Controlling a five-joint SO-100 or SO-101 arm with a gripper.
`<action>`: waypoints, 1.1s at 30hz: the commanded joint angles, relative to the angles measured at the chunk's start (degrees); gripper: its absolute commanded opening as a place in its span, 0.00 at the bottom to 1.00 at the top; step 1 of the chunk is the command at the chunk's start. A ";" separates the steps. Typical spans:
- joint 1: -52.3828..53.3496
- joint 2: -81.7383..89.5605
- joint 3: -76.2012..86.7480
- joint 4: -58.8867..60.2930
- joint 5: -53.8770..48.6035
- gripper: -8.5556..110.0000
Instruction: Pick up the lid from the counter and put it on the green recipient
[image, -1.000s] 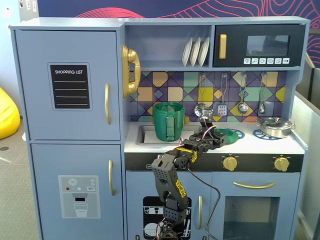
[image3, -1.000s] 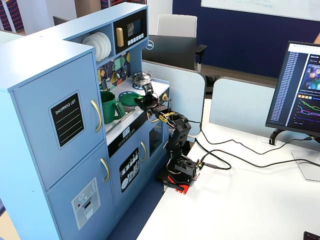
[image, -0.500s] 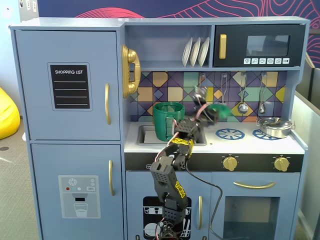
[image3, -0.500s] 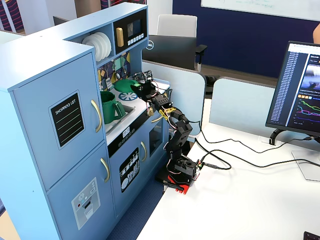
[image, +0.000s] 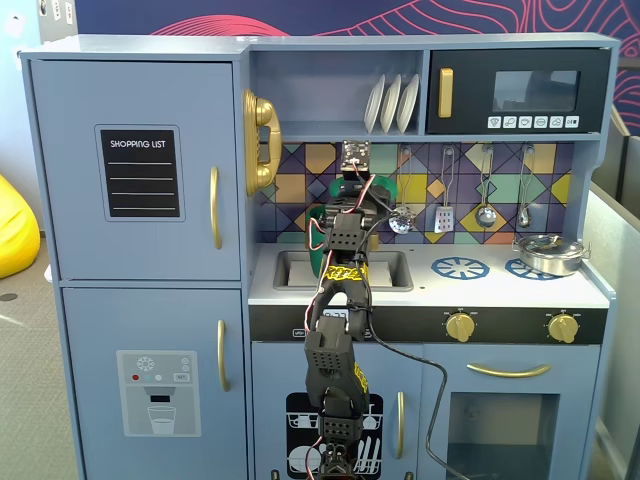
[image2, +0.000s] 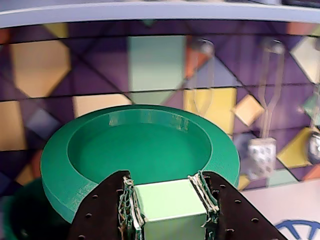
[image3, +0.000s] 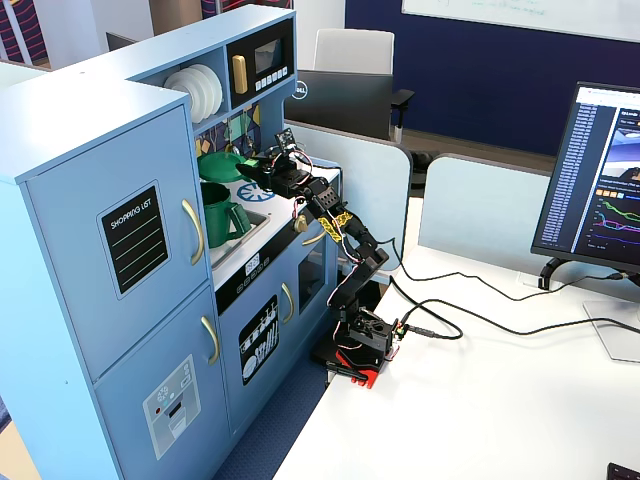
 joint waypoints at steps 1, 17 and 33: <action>-2.64 1.41 -4.75 0.26 -0.70 0.07; -5.80 -3.52 -3.25 -2.37 -0.70 0.07; -7.56 -4.04 0.26 -3.60 -0.79 0.07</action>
